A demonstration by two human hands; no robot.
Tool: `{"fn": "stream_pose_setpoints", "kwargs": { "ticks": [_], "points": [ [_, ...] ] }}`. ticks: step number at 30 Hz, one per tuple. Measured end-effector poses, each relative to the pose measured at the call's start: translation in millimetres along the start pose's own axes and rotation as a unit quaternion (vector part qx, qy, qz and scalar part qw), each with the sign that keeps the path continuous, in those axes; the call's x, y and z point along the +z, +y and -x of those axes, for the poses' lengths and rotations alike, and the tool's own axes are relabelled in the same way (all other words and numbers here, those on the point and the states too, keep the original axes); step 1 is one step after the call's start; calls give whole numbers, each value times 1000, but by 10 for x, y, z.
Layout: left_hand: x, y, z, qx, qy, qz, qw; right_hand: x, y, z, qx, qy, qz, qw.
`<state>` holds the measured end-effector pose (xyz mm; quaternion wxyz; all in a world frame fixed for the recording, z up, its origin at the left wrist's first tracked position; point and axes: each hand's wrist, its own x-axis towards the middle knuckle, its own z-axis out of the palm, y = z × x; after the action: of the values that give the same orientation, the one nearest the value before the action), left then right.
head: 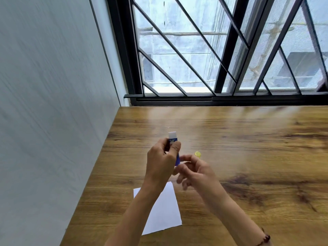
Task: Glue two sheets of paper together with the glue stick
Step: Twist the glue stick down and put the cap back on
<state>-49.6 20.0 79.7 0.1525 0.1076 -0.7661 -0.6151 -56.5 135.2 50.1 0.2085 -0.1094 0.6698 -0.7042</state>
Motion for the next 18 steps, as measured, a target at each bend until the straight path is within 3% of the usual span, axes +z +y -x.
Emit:
{"fn": "stream_pose_setpoints", "kwargs": {
  "ticks": [2, 4, 5, 7, 10, 14, 16, 18],
  "points": [
    [-59, -34, -23, -14, -18, 11, 1000, -68, 21, -53, -89, 60, 281, 954],
    [-84, -55, -30, -20, -35, 8, 999, -153, 9, -150, -156, 105, 485, 854],
    [-84, -61, -28, -24, -41, 4, 999, -212, 13, -216, -160, 106, 550, 813],
    [-73, -77, -26, -31, -47, -4, 998, -336, 32, -347, -114, 75, 621, 772],
    [-69, -103, -31, -33, -51, -8, 998, -479, 118, -489, -38, 24, 654, 755],
    [-72, -114, -58, -24, -55, -22, 998, -487, 229, -523, -72, 17, 643, 762],
    [-67, -130, -70, -22, -59, -27, 998, -465, 255, -498, -108, 32, 614, 781],
    [-58, -152, -75, -18, -63, -25, 998, -428, 230, -452, -139, 71, 530, 833]
  ]
}}
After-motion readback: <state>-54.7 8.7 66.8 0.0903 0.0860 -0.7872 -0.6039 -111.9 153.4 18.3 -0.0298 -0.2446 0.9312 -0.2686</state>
